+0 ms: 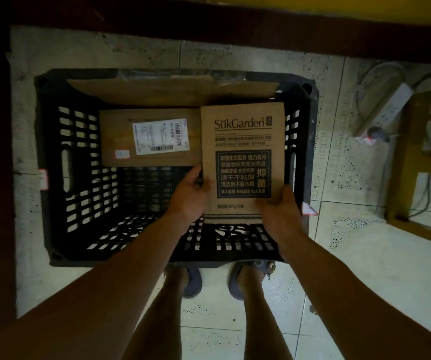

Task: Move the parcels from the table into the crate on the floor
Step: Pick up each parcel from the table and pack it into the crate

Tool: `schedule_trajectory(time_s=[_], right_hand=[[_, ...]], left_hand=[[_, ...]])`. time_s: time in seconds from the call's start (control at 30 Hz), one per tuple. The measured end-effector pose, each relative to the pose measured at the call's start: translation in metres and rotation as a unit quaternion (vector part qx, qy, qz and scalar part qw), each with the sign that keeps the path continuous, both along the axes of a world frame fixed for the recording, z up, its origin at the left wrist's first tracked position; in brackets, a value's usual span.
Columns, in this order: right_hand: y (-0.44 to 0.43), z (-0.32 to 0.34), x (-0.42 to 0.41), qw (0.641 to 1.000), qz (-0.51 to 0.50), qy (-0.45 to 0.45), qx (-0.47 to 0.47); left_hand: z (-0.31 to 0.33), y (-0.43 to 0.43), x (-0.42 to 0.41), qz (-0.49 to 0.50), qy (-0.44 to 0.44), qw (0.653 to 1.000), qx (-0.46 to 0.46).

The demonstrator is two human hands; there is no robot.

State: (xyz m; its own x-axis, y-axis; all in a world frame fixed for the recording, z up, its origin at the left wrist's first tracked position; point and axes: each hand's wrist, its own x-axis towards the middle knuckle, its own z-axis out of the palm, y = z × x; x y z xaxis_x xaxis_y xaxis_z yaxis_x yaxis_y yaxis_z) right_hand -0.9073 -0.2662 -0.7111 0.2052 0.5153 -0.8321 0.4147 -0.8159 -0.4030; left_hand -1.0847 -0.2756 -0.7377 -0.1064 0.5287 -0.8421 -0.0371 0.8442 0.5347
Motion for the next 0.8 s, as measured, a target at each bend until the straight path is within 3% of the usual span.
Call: schedule_trajectory(time_s=[0.23,0.43,0.63,0.8], right_hand=[[0.008,-0.046,-0.004,0.999,0.005,0.04,-0.005],[0.002,-0.059,-0.006,0.997,0.031,0.033,-0.056],[0.015,-0.035,-0.004,0.996,0.008,0.06,-0.064],[0.021,0.021,0.001,0.992,0.088,0.068,-0.057]], left_hand=[[-0.048,0.016,0.007,-0.058,0.076,0.995,-0.004],[-0.058,0.002,0.017,-0.056,0.035,0.997,-0.05],[-0.035,0.005,0.027,-0.041,0.042,0.994,-0.093],[0.026,0.008,0.03,-0.041,0.046,0.994,-0.089]])
